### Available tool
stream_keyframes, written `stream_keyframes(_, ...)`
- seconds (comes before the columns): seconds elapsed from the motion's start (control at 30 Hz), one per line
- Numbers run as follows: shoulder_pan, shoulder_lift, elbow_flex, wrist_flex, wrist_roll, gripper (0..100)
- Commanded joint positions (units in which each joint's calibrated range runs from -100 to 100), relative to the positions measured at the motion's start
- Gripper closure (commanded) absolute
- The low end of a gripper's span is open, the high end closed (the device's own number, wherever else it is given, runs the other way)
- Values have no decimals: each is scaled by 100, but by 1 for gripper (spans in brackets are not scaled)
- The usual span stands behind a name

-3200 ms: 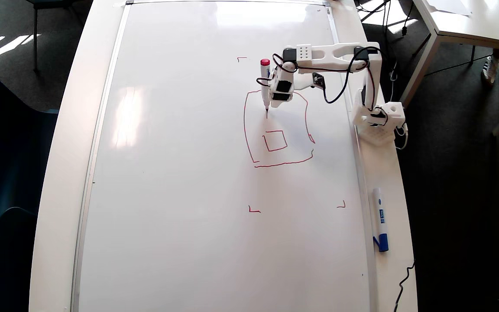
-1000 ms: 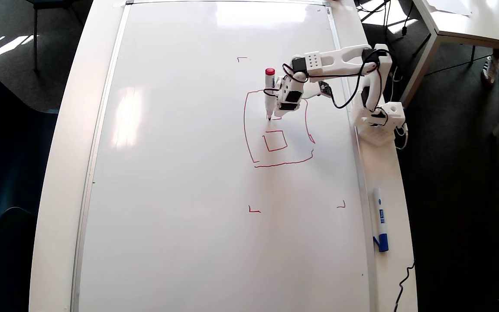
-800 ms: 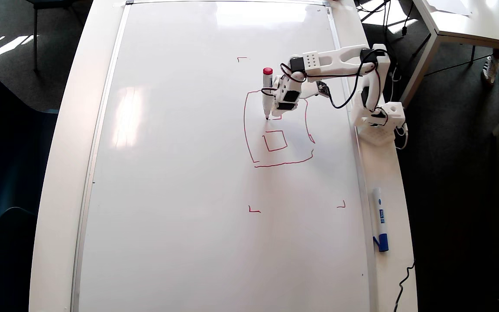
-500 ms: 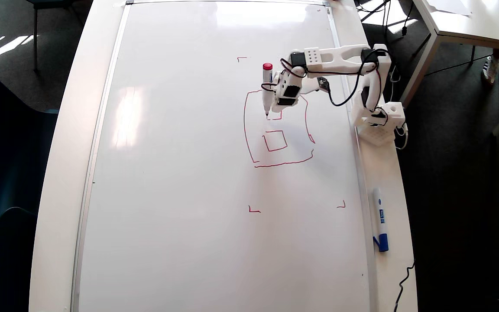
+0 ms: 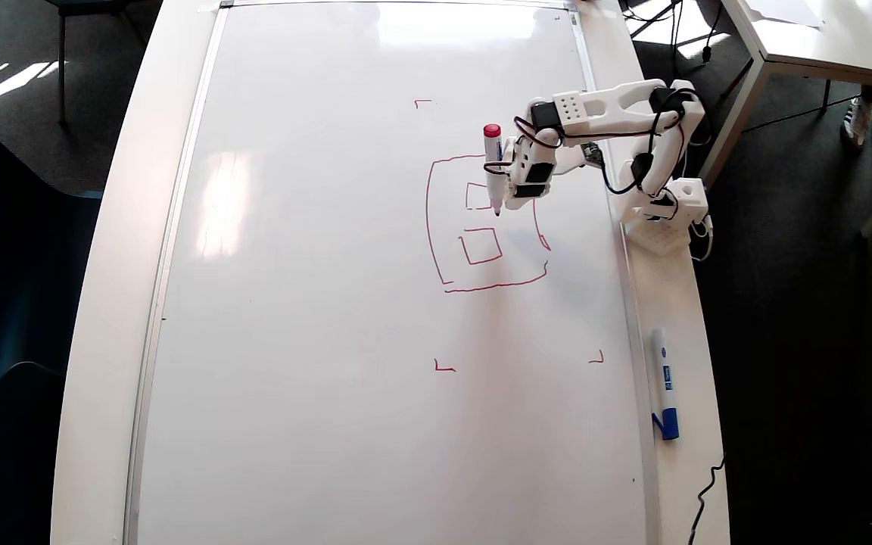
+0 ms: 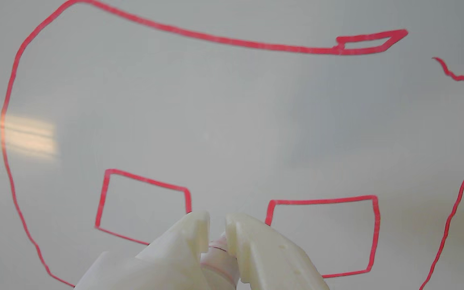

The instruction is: Draw on a whiteboard a robot head using a pen attached to the gripper

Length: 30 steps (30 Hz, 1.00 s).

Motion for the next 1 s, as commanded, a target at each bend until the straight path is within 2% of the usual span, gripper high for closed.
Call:
stream_keyframes(0.0, -1, -287, 156, -33, -39, 99)
stream_keyframes(0.57, -8, -287, 610, -68, -23, 99)
stream_keyframes(0.73, -1, -211, 619, -476, -34, 99)
stream_keyframes(0.97, -1, -270, 955, -493, -23, 99)
